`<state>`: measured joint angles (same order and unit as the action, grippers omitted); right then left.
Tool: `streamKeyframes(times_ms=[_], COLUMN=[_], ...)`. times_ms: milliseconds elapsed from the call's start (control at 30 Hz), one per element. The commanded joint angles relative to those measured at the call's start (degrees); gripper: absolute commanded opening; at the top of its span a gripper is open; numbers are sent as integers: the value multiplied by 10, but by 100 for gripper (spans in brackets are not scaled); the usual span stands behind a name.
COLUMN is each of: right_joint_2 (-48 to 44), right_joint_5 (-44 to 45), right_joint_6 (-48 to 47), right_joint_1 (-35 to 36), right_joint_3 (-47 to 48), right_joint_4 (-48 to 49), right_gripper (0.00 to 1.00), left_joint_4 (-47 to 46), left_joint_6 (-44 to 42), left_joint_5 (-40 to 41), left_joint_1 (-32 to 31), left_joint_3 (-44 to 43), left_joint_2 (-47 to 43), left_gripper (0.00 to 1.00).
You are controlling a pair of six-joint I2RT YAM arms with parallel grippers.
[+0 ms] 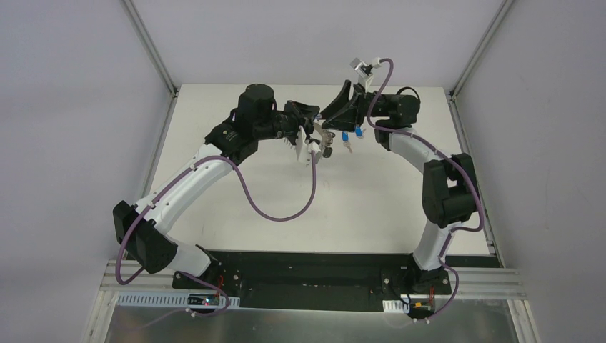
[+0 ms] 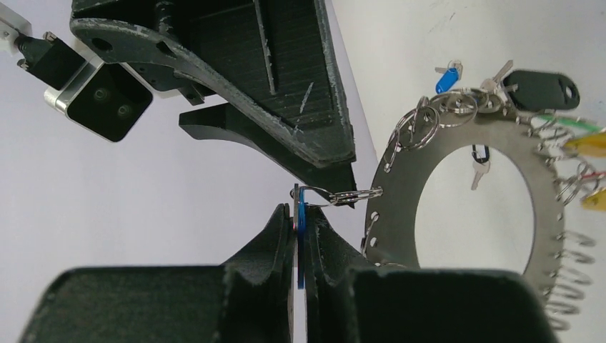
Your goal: Remove the keys from the keyring
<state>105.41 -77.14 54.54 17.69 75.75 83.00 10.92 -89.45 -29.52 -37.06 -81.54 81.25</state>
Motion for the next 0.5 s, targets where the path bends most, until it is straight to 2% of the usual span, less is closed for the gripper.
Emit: streamKeyframes(times_ms=[0, 100, 200, 467], right_joint_2=[-15, -18, -25, -45], right_joint_5=[-14, -13, -16, -17], right_joint_6=[2, 1, 2, 3], right_joint_1=[11, 15, 20, 24], right_joint_3=[18, 16, 12, -10], right_joint_4=[43, 43, 43, 43], right_gripper=[57, 57, 45, 36], left_joint_4=[-40, -40, -41, -43], left_joint_6=[-2, 1, 3, 6], left_joint_5=[-24, -29, -25, -15], left_joint_1=[-1, -1, -1, -4], left_joint_3=[-36, -37, -40, -39], left_joint_2=[-6, -7, -7, -10], left_gripper=[0, 0, 0, 0])
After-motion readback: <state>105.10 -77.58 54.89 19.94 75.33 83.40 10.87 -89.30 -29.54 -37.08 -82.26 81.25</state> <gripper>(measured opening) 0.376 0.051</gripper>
